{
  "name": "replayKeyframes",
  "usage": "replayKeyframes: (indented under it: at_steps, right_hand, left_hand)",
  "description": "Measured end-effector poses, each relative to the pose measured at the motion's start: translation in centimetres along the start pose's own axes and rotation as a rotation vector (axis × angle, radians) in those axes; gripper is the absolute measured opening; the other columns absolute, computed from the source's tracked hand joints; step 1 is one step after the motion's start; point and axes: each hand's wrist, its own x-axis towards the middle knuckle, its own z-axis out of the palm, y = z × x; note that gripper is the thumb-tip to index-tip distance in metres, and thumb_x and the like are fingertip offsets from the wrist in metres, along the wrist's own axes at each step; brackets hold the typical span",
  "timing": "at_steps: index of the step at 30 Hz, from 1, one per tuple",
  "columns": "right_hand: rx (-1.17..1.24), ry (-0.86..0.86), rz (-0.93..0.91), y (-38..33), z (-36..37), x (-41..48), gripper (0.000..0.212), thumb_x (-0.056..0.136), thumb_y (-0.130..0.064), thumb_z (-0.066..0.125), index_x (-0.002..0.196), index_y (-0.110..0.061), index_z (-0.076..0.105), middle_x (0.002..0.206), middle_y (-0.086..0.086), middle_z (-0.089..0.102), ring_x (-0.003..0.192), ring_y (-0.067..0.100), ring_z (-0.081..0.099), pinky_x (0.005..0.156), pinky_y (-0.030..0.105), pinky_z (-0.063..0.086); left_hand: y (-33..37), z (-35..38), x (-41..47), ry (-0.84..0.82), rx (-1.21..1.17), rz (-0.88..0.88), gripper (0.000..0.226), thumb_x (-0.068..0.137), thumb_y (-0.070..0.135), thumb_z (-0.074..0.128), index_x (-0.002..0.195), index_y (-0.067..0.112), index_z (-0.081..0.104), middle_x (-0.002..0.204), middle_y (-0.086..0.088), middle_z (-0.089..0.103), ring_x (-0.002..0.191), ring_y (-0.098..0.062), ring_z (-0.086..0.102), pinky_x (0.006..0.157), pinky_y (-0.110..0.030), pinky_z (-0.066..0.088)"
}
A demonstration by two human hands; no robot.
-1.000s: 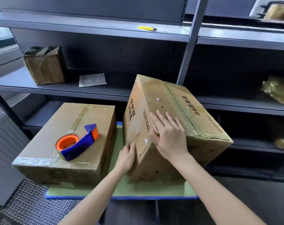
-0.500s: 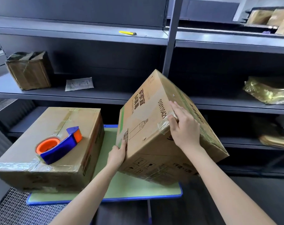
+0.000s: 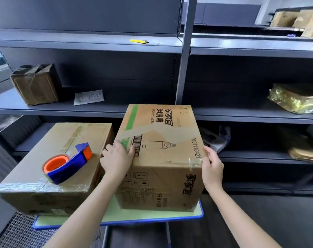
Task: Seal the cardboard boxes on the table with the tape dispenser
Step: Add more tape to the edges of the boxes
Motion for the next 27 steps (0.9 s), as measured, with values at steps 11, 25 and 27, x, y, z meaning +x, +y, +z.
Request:
replayKeyframes:
  at_steps: [11, 25, 27]
  right_hand:
    - [-1.049, -0.327, -0.294, -2.9, 2.8, 0.2, 0.05, 0.098, -0.038, 0.029, 0.142, -0.014, 0.038, 0.155, 0.007, 0.022, 0.144, 0.027, 0.01, 0.118, 0.042, 0.007]
    - [-1.203, -0.842, -0.696, -6.1, 12.1, -2.9, 0.108, 0.075, -0.077, 0.043, 0.15, -0.017, -0.008, 0.157, 0.011, -0.012, 0.143, 0.036, -0.011, 0.115, 0.054, -0.004]
    - [-1.209, -0.794, -0.727, -5.9, 12.7, -3.3, 0.104, 0.078, -0.074, 0.042, 0.15, -0.016, -0.007, 0.157, 0.012, -0.008, 0.144, 0.036, -0.007, 0.115, 0.055, -0.002]
  left_hand:
    - [-2.5, 0.3, 0.1, 0.009, -0.21, 0.099, 0.072, 0.09, 0.059, 0.041, 0.142, 0.01, 0.031, 0.131, -0.013, 0.048, 0.122, -0.033, 0.042, 0.088, -0.042, 0.043]
    - [-8.0, 0.2, -1.0, -0.324, -0.814, 0.259, 0.094, 0.075, 0.03, 0.076, 0.149, 0.02, 0.017, 0.136, 0.011, 0.042, 0.126, -0.004, 0.04, 0.103, -0.02, 0.033]
    - [-8.2, 0.6, -1.1, -0.316, -0.825, 0.271, 0.096, 0.074, 0.021, 0.078, 0.149, 0.019, 0.018, 0.136, 0.01, 0.043, 0.124, -0.002, 0.039, 0.1, -0.015, 0.033]
